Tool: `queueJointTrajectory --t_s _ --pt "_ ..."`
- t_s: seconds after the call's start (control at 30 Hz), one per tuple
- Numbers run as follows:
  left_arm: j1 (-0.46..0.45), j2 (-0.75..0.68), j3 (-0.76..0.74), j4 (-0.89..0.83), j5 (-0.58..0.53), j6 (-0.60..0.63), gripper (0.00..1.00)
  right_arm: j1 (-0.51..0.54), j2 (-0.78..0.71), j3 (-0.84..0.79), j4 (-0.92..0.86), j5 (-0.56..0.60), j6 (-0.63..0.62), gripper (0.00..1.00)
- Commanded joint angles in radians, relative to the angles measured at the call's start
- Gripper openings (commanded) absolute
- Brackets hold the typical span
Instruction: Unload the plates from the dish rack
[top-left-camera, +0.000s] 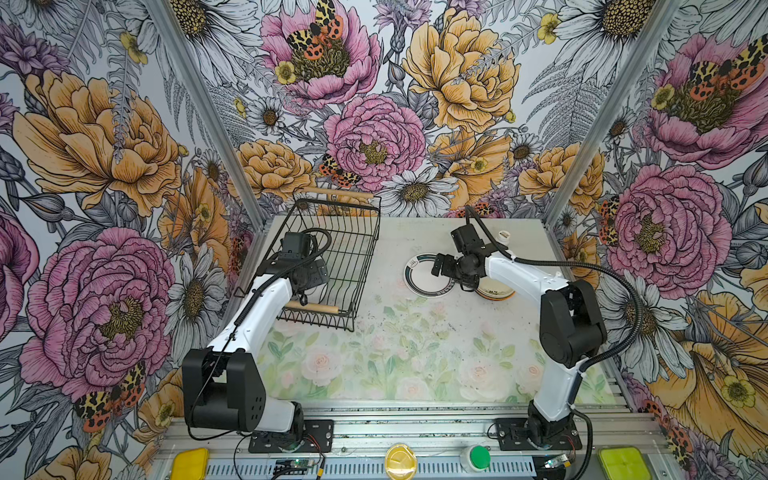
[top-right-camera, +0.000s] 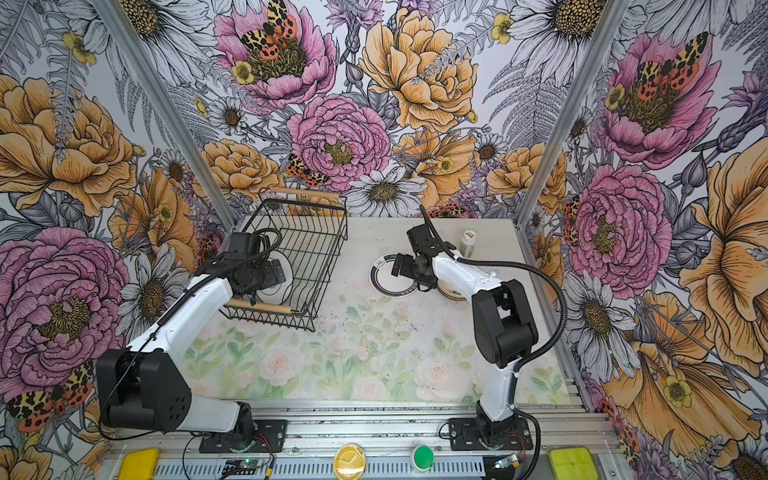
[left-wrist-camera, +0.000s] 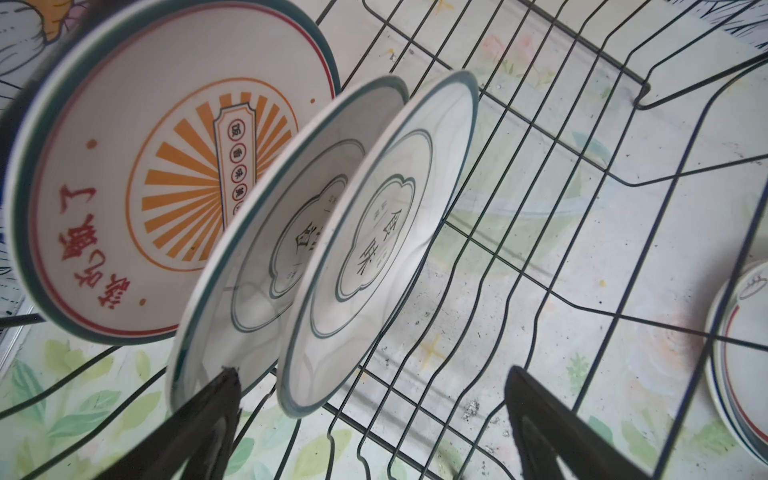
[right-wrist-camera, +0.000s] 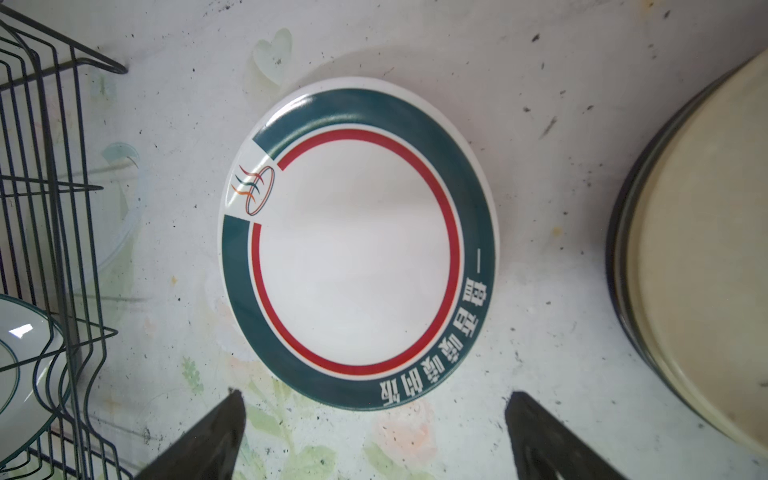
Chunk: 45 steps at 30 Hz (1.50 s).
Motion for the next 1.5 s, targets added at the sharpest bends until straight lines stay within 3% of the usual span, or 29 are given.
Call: queueJointTrajectory --t_s 0.0,0.37,1.47 --pt "0.004 0.008 0.033 -0.006 0.006 0.025 0.99 -0.006 -0.050 0.000 -0.001 -0.013 -0.021 0.99" --pt "0.005 0.072 0.054 0.002 -0.059 0.043 0.97 -0.032 -0.073 -0.015 0.001 -0.032 -0.044 0.99" --pt "0.017 0.110 0.028 0.100 -0.035 0.081 0.45 -0.067 -0.135 -0.100 0.011 -0.037 -0.049 0.99"
